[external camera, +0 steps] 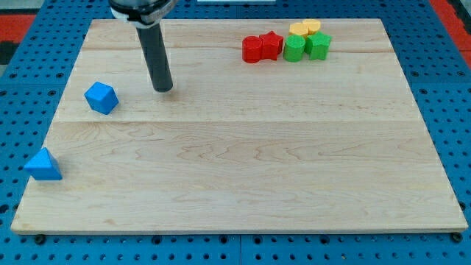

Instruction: Move the blue cube towards the bottom right of the board

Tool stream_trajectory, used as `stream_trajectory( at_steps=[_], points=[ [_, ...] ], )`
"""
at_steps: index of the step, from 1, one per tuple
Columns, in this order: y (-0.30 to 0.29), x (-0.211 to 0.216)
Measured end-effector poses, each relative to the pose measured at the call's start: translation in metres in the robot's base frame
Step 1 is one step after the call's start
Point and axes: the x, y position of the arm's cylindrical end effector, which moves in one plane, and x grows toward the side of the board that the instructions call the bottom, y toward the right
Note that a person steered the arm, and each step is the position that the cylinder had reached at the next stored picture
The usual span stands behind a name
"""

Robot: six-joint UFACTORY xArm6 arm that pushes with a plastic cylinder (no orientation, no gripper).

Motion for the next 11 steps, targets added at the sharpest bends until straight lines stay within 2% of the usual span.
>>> stream_trajectory(
  at_steps=[1,2,3,5,6,7,8,9,11],
  points=[
    [-0.050,-0.003],
    [-0.128,-0.003],
    [-0.169,0.001],
    [-0.080,0.043],
    [-0.065,0.063],
    [-0.024,0.080],
    [0.014,0.119],
    [0.028,0.157],
    [0.068,0.202]
  ],
)
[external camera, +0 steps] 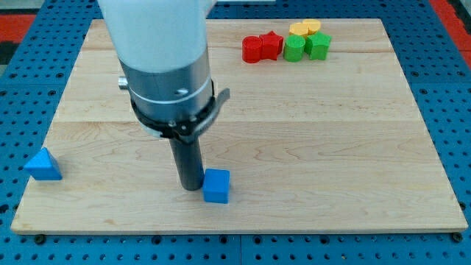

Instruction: Move the blue cube towards the bottom right of the board

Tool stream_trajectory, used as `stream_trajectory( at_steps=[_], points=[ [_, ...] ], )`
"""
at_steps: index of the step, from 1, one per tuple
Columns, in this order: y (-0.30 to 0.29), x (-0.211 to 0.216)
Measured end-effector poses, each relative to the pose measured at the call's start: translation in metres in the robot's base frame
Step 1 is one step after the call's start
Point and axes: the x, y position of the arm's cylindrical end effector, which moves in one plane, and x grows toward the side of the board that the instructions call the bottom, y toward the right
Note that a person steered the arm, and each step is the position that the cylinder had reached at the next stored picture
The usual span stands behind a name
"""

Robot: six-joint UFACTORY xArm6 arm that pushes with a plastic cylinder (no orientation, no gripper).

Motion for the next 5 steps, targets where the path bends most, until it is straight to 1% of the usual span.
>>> stream_trajectory(
  at_steps=[1,3,5],
  points=[
    [0.029,0.015],
    [0.089,0.010],
    [0.194,0.010]
  ],
)
